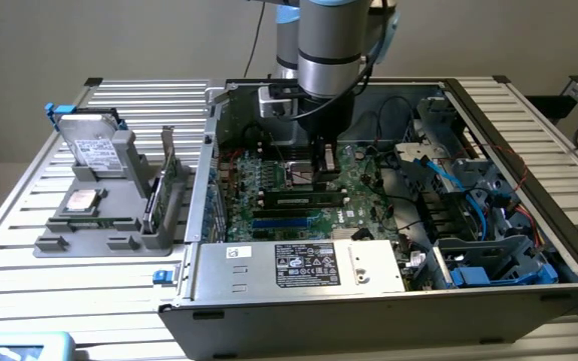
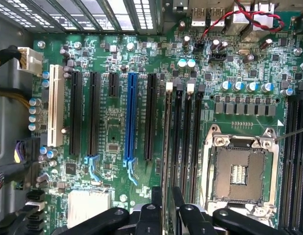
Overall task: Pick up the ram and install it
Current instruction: 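Insert the ram into the slot, then press down the ram until it locks into place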
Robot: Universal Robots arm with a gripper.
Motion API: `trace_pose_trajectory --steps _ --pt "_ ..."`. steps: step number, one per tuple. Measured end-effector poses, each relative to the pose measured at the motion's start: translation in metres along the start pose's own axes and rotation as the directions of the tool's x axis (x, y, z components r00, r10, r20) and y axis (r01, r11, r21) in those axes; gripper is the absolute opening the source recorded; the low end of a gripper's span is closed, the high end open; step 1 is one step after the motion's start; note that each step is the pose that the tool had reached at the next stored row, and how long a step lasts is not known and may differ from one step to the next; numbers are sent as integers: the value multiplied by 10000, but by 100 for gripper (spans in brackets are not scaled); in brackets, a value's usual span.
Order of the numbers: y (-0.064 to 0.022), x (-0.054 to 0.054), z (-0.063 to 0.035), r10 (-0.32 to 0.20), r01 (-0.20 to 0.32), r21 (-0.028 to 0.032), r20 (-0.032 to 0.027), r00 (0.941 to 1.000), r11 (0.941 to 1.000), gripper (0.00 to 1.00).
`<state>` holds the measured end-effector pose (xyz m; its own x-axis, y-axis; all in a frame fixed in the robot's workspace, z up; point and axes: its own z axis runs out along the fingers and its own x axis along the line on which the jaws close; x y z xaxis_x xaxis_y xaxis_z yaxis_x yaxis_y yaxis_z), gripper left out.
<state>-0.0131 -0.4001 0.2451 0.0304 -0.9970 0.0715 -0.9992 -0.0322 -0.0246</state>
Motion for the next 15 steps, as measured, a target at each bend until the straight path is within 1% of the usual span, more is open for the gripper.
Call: trace_pose_trajectory --steps 14,15 --pt "-2 3 -1 1 -1 -6 3 10000 10000 22" --pt "-2 3 0 1 -1 -6 3 10000 10000 13"
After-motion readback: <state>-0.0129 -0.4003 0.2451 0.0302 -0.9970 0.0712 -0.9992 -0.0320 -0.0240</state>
